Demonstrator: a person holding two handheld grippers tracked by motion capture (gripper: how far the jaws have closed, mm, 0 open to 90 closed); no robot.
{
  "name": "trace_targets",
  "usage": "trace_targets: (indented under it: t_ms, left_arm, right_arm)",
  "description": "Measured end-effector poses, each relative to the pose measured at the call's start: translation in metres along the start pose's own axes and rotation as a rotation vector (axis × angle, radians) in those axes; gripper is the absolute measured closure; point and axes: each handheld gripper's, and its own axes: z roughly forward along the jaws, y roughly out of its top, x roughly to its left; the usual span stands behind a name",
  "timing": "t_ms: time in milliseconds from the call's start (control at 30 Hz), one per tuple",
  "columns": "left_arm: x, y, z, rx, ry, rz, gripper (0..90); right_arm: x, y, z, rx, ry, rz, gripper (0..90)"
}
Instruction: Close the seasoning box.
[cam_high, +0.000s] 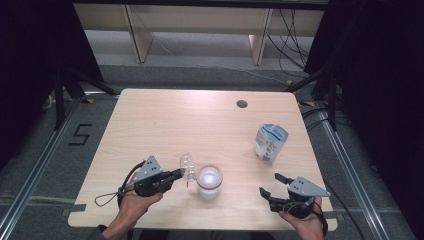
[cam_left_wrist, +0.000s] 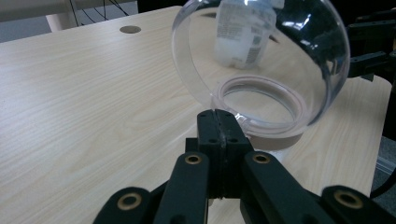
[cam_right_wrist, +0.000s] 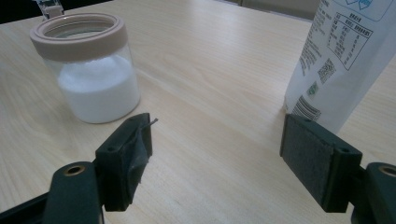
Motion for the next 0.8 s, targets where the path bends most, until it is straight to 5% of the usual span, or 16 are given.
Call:
trace_targets:
  t_ms: [800]
  left_arm:
    - [-0.0035, 0.0048, 0.0029, -0.004, -0.01, 0.026, 89.4]
  right_arm:
    - [-0.0004, 0.0003, 0.0014, -0.01, 0.01, -0.012, 26.3]
